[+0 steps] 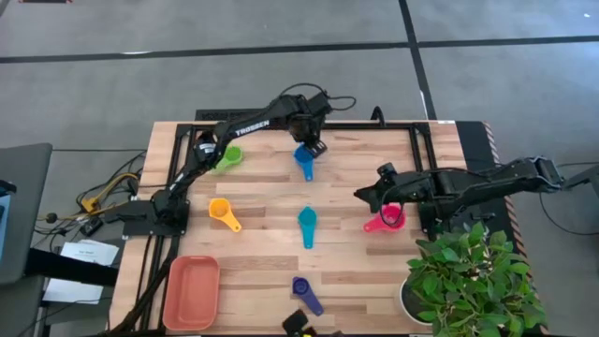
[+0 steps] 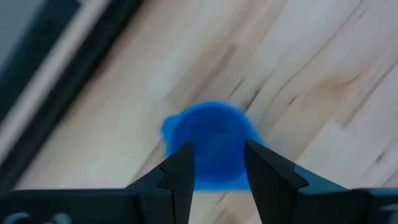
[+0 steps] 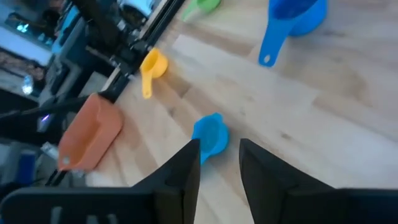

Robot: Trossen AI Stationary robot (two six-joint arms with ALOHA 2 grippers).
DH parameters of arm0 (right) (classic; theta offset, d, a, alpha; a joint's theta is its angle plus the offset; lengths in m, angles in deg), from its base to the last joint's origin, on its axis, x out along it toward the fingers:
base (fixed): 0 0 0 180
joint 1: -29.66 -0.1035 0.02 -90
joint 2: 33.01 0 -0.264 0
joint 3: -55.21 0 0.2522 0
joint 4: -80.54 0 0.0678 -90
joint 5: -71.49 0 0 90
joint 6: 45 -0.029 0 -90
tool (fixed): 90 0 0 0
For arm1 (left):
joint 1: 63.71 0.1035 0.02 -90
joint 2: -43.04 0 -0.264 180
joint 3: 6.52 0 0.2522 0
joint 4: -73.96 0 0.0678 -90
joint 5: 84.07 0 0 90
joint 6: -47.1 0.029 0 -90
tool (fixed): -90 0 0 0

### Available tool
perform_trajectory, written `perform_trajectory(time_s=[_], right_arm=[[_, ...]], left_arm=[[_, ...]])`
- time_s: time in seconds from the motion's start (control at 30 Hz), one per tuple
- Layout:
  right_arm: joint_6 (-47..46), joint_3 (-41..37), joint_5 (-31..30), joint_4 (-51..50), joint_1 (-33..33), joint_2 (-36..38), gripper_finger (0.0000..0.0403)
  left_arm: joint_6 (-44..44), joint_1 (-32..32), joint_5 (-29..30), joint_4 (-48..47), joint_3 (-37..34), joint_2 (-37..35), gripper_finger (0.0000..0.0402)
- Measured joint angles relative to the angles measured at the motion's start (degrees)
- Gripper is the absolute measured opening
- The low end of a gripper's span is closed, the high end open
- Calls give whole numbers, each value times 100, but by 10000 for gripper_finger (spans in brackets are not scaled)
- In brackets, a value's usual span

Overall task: Nest measuring cups in basket
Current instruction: Stack the blue measuring cup on top of the pink measuring cup

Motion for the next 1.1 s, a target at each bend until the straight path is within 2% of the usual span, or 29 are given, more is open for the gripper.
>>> perform_trajectory(time_s=[0.13,0.23,0.3,0.43,0.53,0.6,0.8,0.97,1.1], right_arm=[[-134,0,-512,120,5,-25,157],[-219,0,-541,111,52,-44,174],[-223,0,-540,112,42,-42,185],[-199,0,-542,105,-28,-42,205],[-197,0,-566,86,10,-56,216],[-187,0,-665,98,105,-123,221],[-181,0,-512,126,572,-267,225],[-184,0,-267,291,739,-294,225],[-186,0,-257,330,681,-304,225]], left_arm=[[93,30,142,-45,-107,-215,125],[244,31,81,212,-803,-464,125],[251,-11,36,725,-1610,-859,125],[-115,-69,-431,2483,-3775,-2035,125],[-459,0,-296,3754,-5105,-2771,125],[-848,104,-146,4479,-5623,-3052,125],[-1247,258,-84,5209,-5869,-2733,125],[-1417,278,216,5111,-5871,-2610,125],[-1221,330,432,5237,-5871,-2610,125]])
